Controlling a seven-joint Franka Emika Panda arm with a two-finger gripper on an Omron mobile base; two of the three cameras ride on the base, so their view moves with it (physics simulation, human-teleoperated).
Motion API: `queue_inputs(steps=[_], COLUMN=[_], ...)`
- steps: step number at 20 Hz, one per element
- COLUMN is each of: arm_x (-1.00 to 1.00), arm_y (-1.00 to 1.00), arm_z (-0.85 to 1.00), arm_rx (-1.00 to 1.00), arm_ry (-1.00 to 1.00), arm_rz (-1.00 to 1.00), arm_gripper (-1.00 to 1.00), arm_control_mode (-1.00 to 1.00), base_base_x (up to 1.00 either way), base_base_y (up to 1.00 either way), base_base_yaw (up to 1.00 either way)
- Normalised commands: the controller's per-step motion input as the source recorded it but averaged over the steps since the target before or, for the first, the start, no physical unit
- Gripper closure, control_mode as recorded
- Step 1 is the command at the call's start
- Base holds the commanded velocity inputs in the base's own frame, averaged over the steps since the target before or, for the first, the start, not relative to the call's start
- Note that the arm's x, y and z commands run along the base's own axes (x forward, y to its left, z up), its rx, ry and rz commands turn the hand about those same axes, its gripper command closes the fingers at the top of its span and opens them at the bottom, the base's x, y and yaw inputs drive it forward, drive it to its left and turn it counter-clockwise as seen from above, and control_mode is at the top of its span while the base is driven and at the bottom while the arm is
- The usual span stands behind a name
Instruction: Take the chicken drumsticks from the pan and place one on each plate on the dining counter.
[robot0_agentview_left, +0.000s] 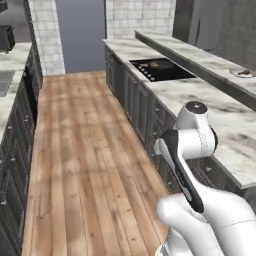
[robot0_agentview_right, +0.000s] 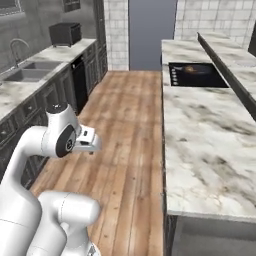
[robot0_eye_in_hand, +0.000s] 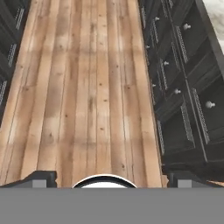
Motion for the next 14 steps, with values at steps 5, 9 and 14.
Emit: queue_inputs(steps=[5,9,14], arm_x=[0.0,0.0,0.0], arm_y=[0.0,0.0,0.0], arm_z=[0.0,0.0,0.0], arm_rx=[0.0,0.0,0.0], arm_ry=[0.0,0.0,0.0], arm_rz=[0.0,0.0,0.0], arm_gripper=[-1.0,-1.0,-1.0], arm_control_mode=[1.0,1.0,1.0], base_base_x=[0.8,0.8,0.76], base_base_y=[0.65,0.64,0.78], base_base_yaw=[-0.46,-0.47,-0.35])
